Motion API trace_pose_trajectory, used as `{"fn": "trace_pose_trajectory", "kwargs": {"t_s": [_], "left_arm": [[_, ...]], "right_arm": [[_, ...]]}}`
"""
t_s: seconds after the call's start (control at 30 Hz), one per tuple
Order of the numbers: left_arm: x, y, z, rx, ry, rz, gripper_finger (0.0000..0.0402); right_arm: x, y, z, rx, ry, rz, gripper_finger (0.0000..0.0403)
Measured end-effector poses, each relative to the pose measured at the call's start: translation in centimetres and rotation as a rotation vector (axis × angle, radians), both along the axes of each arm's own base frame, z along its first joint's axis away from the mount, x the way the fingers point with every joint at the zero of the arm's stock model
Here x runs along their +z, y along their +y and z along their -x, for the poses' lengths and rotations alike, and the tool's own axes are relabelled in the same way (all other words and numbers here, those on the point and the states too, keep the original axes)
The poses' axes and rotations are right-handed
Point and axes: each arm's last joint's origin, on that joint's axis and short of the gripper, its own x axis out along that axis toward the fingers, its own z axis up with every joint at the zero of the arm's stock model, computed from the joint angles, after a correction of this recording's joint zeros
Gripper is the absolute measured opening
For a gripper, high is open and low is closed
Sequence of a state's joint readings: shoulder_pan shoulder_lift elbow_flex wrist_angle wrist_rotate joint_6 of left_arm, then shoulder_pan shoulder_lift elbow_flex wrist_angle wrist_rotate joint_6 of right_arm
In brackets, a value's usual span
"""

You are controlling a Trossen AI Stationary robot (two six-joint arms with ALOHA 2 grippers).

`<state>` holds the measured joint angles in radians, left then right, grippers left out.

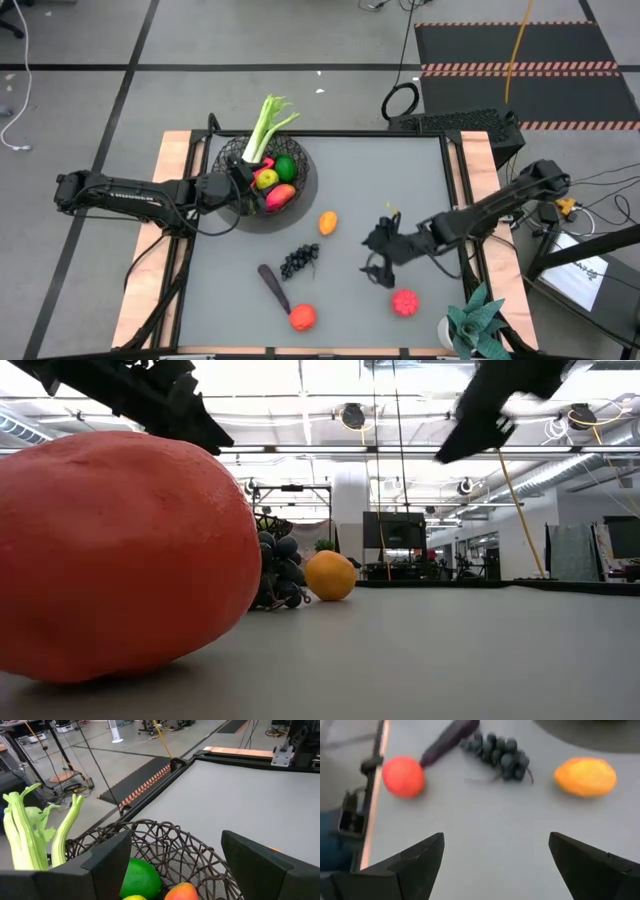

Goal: Build produce basket
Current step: Put the red tomato into the wire basket

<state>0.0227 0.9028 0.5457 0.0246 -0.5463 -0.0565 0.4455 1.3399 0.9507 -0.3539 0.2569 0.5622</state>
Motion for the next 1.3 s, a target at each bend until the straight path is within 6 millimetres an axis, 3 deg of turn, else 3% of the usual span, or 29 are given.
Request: {"fn": "trace_pose_trajectory", "kwargs": {"t_s": [0.23,0.63,1.03,1.3], "left_arm": [[0.0,0.0,0.0,-0.001,-0.002,0.003,0.031],[0.1,0.0,0.0,0.0,-0.022,0.02,0.031],[0.6,0.0,-0.2,-0.015,-0.051,-0.026,0.031],[0.7,0.0,-0.2,-0.022,-0.051,-0.049,0.031]], "right_arm": [[1.5,3.6,1.6,-0.015,0.143,-0.07,0.0357],[-1.9,8.1,1.7,0.015,0.406,-0.337,0.0393],[-4.2,7.9,3.4,-0.044,0.62,-0.176,0.0393],[-5.8,8.4,3.0,-0.042,0.675,-0.157,0.0393]]}}
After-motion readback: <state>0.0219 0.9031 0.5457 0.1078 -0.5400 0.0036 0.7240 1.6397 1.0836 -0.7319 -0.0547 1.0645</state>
